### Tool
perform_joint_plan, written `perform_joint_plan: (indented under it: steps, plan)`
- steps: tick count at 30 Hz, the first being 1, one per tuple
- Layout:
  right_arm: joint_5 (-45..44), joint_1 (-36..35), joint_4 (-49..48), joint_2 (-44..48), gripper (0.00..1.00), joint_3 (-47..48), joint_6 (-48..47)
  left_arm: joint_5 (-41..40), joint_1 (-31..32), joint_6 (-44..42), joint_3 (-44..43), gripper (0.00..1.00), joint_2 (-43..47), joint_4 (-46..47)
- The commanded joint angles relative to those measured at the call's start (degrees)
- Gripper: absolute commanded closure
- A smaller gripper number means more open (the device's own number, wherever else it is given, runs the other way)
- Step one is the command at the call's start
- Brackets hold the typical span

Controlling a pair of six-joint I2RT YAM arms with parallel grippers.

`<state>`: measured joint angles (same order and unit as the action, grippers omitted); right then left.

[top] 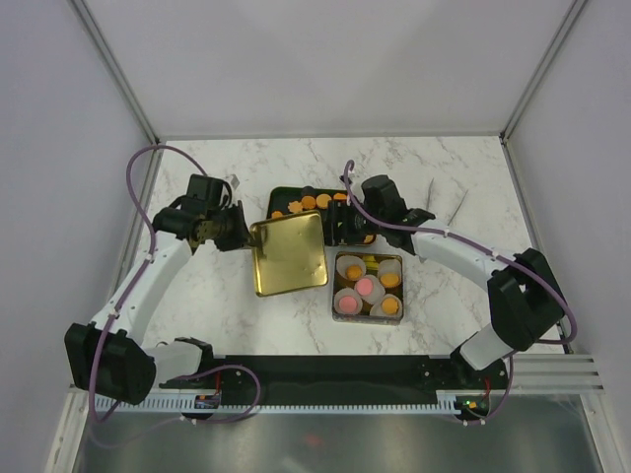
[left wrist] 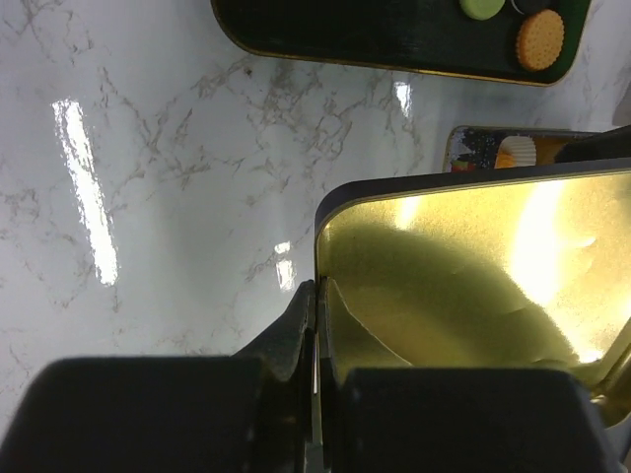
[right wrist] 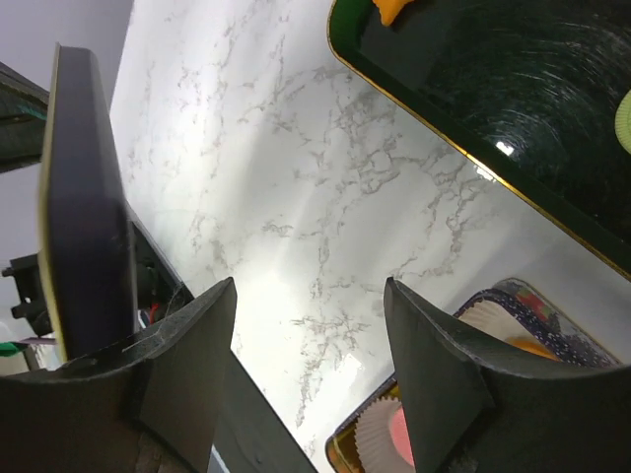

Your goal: Pack the cookies

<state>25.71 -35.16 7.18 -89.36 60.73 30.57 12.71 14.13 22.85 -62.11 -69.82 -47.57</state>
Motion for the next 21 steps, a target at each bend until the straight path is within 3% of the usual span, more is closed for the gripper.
perform_joint_plan:
  steps: [1, 7, 14, 17, 21]
  plan:
    - [3.5, -0.5, -4.7, 0.2, 0.30, 3.1, 3.2, 3.4, 1.6, 1.6, -2.1, 0.98, 0.7, 2.6]
    - [-4.8, 0.1, -4.1, 5.1, 0.32, -0.2, 7.0, 2.9, 2.3, 3.3, -1.3, 0.98, 1.4, 5.3]
    - [-11.4, 8.7, -2.1, 20.1, 0.30, -8.6, 9.9, 3.5, 2.2, 4.7, -0.6, 0.98, 0.9, 7.2]
    - [-11.2, 10.3, -0.3, 24.7, 0.26, -8.6, 8.4, 4.7, 2.2, 5.0, -0.6, 0.98, 0.3, 7.9]
    - [-4.6, 9.2, -1.2, 23.9, 0.23, -7.6, 7.2, 5.9, 2.5, 5.3, -0.2, 0.98, -1.4, 9.4]
